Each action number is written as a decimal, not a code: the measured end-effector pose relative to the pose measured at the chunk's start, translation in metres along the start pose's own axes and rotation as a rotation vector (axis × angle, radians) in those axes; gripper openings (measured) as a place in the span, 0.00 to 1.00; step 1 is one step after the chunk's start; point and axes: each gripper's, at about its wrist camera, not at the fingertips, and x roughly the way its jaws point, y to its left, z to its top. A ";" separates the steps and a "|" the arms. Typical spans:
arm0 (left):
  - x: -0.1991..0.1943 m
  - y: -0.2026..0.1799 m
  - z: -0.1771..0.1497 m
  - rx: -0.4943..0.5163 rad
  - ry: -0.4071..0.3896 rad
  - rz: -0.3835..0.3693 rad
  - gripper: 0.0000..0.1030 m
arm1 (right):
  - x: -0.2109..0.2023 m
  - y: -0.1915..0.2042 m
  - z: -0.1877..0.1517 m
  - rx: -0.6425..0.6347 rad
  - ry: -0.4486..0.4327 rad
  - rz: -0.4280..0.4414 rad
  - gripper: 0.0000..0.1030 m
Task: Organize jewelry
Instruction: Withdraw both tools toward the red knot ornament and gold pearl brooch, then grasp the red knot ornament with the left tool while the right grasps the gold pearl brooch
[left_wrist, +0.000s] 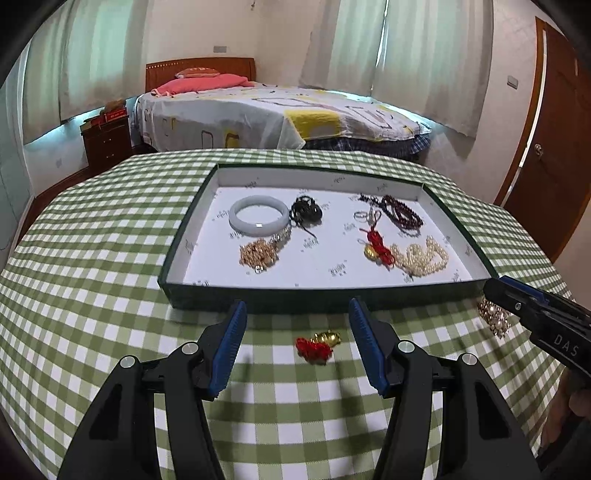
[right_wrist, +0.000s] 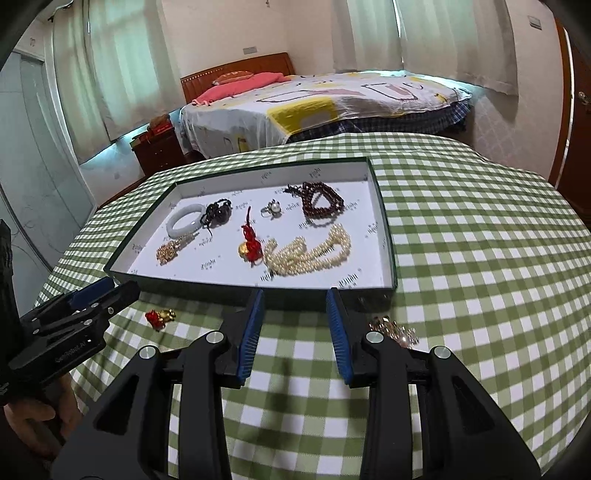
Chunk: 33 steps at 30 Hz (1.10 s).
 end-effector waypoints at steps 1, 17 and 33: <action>0.002 -0.001 -0.002 -0.001 0.006 -0.001 0.55 | -0.001 -0.001 -0.002 0.002 0.002 -0.001 0.33; 0.022 -0.011 -0.017 0.025 0.089 -0.044 0.54 | -0.001 -0.015 -0.012 0.040 0.017 -0.007 0.33; 0.023 -0.006 -0.021 0.025 0.097 -0.076 0.10 | 0.002 -0.018 -0.013 0.045 0.021 -0.020 0.33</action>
